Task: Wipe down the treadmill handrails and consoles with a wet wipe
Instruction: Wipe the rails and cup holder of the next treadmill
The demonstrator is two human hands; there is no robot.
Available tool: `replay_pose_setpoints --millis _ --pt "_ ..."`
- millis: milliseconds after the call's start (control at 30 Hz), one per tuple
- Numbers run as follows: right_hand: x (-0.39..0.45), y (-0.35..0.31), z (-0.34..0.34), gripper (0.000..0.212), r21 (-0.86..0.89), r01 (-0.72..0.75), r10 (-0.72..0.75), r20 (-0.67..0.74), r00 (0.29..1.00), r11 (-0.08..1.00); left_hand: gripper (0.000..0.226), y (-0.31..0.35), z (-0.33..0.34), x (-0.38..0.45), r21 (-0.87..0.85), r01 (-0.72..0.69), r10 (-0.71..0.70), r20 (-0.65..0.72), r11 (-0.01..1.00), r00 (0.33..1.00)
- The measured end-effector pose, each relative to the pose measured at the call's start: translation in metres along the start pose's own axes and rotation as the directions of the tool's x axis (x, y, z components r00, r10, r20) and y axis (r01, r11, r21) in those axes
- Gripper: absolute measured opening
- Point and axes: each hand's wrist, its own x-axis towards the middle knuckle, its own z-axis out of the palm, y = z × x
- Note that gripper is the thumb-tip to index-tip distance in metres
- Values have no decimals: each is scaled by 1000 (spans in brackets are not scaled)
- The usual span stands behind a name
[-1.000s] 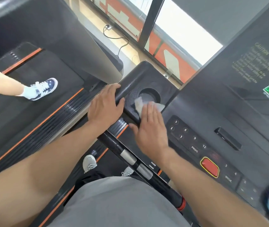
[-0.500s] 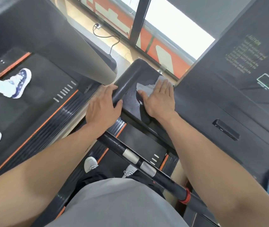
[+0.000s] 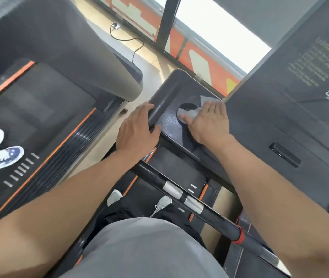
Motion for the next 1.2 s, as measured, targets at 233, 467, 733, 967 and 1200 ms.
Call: replay_pose_setpoints --millis 233,467,733,967,1200 --pt "27 -8 16 77 297 244 -199 -173 965 923 68 -1 7 -2 86 -21 21 2 996 1000" --pt "-76 -35 56 86 208 454 -394 -276 877 866 59 0 4 -2 66 -10 8 28 998 1000" --pt "-71 -16 41 97 115 112 -100 -110 989 987 61 -1 3 -3 73 -31 29 28 997 999" --pt "-53 -62 38 87 488 112 22 -262 965 866 58 -1 5 -4 72 -31 28 37 997 999" --pt "-55 -29 25 44 811 182 63 -259 964 556 55 0 7 -2 130 -48 45 26 990 999"
